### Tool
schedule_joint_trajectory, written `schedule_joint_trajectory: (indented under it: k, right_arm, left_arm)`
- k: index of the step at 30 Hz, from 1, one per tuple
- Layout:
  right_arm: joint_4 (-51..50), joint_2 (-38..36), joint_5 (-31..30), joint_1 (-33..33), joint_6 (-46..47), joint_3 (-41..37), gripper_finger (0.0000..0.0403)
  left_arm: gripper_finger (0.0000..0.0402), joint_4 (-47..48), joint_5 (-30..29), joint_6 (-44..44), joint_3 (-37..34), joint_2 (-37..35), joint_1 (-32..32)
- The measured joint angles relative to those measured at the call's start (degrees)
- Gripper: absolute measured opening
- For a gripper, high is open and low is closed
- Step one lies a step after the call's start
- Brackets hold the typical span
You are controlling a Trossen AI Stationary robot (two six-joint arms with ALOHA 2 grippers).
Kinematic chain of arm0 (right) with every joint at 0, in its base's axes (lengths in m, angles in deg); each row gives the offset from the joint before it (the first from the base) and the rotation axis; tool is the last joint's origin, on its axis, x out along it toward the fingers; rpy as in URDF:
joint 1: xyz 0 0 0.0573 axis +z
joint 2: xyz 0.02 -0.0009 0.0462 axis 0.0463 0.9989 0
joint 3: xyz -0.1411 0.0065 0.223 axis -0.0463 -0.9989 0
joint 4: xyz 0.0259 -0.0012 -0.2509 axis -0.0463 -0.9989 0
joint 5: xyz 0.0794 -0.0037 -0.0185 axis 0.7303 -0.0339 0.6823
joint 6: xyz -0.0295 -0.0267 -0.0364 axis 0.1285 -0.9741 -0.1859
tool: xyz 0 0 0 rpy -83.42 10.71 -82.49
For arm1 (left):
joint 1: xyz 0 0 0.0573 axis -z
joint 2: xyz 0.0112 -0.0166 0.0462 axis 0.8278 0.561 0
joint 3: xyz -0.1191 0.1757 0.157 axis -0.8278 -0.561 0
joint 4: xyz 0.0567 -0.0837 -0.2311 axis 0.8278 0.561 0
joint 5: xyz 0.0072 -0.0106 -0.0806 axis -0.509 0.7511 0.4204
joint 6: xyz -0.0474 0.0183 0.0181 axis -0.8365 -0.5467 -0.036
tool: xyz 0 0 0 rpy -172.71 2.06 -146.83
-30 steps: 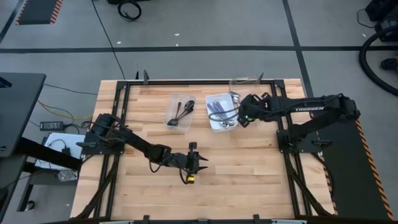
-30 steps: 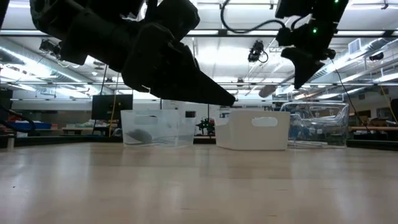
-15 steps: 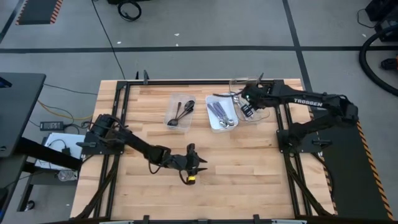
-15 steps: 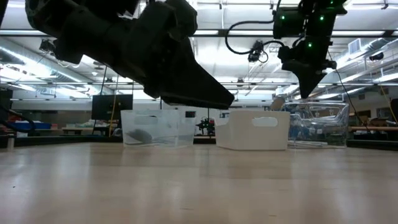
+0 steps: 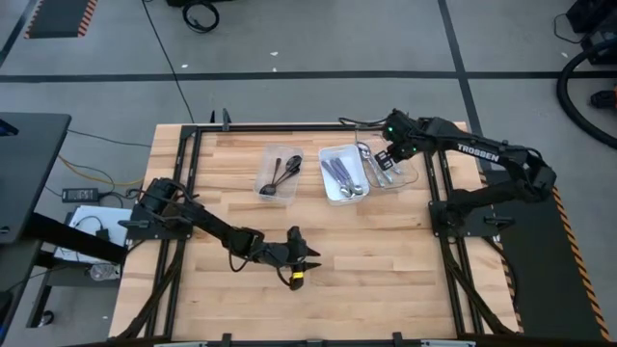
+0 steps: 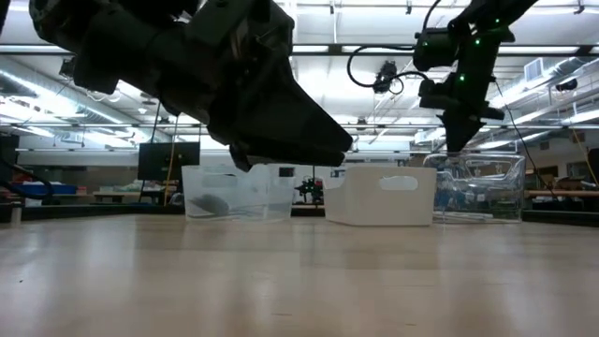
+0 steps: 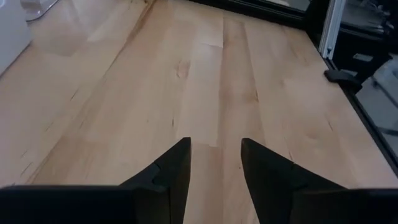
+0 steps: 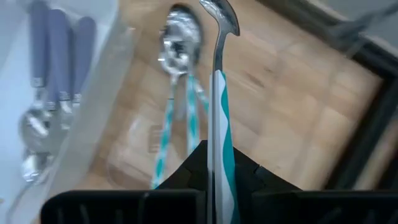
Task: Sort silverware by color (type)
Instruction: Put the blue spoon into the right transparent bin, then return to Home Position
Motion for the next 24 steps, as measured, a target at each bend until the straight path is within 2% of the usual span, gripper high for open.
schedule_joint_trajectory:
  k: [6, 14, 19, 24]
  right_arm:
    - [7.21, 0.02, 2.99, -0.43, -1.4, -5.11, 0.0033]
    - [10.3, 0.04, 3.79, -0.38, -2.84, -9.13, 0.0044]
    - [14.28, 0.04, 5.48, 0.09, -4.21, -12.26, 0.0084]
    - [17.12, 0.04, 6.39, 1.56, -4.88, -14.53, 0.0144]
  left_arm:
    - [0.0148, 0.94, -0.02, -1.31, 0.02, -0.05, 1.39]
    - [0.0148, 14.3, 0.14, -1.22, 0.04, -7.44, 1.28]
    - [0.0148, 18.84, 0.16, -1.44, 0.04, -10.17, -0.87]
    - [0.0148, 19.87, 0.15, -2.36, 0.04, -10.26, -3.28]
